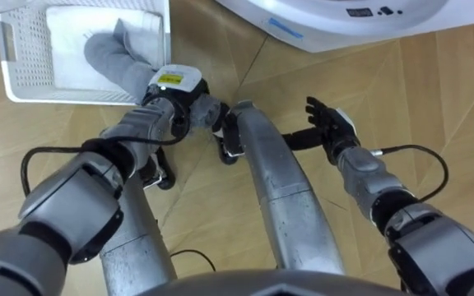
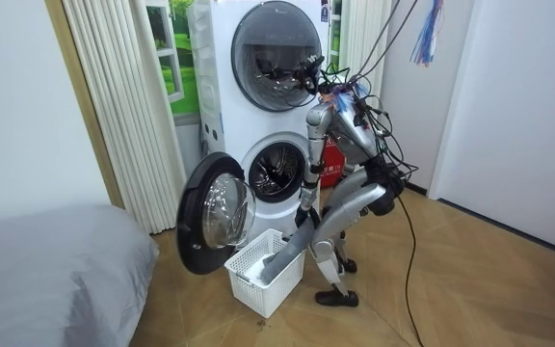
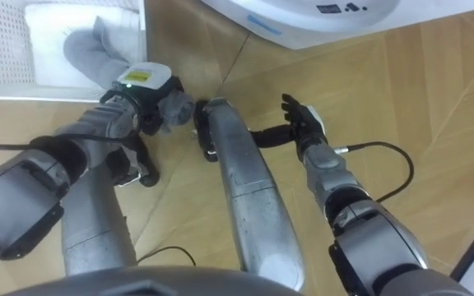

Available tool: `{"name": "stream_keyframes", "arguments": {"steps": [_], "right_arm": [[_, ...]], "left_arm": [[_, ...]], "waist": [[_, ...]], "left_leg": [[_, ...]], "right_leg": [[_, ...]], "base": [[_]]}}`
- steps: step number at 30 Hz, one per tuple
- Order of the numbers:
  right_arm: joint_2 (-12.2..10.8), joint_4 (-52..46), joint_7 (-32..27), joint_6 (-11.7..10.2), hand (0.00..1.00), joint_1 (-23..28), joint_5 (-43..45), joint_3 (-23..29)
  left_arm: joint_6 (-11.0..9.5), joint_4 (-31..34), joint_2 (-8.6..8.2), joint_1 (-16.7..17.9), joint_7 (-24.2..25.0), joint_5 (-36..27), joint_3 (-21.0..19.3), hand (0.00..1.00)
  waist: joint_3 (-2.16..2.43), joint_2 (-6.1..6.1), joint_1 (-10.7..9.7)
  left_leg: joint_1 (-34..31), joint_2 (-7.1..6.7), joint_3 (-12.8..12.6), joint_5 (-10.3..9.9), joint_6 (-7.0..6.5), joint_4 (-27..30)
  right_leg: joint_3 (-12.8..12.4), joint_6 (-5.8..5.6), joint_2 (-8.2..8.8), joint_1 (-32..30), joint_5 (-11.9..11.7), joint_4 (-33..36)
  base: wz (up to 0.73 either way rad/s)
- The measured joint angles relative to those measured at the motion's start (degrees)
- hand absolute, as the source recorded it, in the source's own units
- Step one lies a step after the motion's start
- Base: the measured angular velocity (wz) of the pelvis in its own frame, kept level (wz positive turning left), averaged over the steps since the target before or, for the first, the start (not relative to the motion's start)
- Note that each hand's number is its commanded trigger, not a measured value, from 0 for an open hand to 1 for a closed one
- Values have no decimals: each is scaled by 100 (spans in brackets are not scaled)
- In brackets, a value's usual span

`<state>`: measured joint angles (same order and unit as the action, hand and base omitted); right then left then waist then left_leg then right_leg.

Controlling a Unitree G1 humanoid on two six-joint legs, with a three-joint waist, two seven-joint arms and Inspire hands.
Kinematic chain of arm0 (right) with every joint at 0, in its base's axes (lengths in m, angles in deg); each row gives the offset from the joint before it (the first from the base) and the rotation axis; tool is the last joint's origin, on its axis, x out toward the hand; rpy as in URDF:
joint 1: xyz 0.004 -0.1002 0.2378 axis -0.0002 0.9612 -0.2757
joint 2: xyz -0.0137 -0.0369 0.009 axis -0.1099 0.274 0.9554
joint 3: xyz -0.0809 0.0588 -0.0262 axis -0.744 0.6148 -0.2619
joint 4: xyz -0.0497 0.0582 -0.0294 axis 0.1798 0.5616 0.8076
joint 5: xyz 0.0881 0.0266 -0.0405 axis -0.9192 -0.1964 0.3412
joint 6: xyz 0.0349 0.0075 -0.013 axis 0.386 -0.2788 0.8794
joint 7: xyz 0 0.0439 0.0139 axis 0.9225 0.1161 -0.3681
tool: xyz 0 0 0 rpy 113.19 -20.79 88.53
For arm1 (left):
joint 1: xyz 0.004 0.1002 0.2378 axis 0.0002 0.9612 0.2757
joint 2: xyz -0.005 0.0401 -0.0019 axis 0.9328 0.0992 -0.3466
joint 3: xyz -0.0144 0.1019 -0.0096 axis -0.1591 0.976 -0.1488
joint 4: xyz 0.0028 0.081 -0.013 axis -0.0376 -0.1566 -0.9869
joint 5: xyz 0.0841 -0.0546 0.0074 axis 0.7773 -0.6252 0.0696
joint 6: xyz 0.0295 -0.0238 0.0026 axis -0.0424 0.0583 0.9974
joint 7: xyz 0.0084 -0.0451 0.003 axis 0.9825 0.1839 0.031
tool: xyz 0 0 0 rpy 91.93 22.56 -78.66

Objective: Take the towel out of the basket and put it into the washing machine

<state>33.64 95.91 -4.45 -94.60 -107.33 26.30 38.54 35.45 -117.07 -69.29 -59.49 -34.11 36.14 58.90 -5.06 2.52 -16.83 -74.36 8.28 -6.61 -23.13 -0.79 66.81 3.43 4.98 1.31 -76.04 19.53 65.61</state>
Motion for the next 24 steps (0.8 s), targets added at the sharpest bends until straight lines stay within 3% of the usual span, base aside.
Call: {"name": "stream_keyframes", "arguments": {"steps": [6,12,17,19,21,24], "right_arm": [[-63,124,-6,-68,0,5,-60,6],[-101,169,-25,-43,0,81,-23,-67],[-85,174,-26,-40,0,253,-20,-171],[-73,173,-25,-39,0,291,-26,-157],[19,166,-24,-42,0,310,52,-147],[43,166,63,-51,0,378,56,-164]], "left_arm": [[-7,-48,2,-36,392,5,208,100],[-15,-192,-85,33,432,112,252,100],[-23,-205,-137,128,405,104,261,100],[-26,-212,-135,194,367,108,211,100],[-39,-218,-184,221,272,110,-43,100],[-96,-213,-188,357,-26,96,-414,100]], "waist": [[0,0,-21],[-1,-7,12],[-2,-32,200],[6,-63,272],[1,-195,384],[0,-287,525]], "left_leg": [[37,-7,-7,1,0,-103],[406,-3,-78,3,-1,-365],[1028,-23,-140,55,30,-781],[1369,-64,-139,95,60,-1017],[1744,-106,-122,156,68,-1296],[2309,-108,-123,198,90,-1579]], "right_leg": [[23,-1,15,53,-1,-113],[11,-11,23,404,-6,-364],[9,-15,22,999,-10,-726],[12,-22,23,1336,-18,-935],[59,-41,46,1748,-48,-1214],[157,-45,64,2368,-48,-1510]], "base": [[0],[0],[1],[5],[10],[12]]}}
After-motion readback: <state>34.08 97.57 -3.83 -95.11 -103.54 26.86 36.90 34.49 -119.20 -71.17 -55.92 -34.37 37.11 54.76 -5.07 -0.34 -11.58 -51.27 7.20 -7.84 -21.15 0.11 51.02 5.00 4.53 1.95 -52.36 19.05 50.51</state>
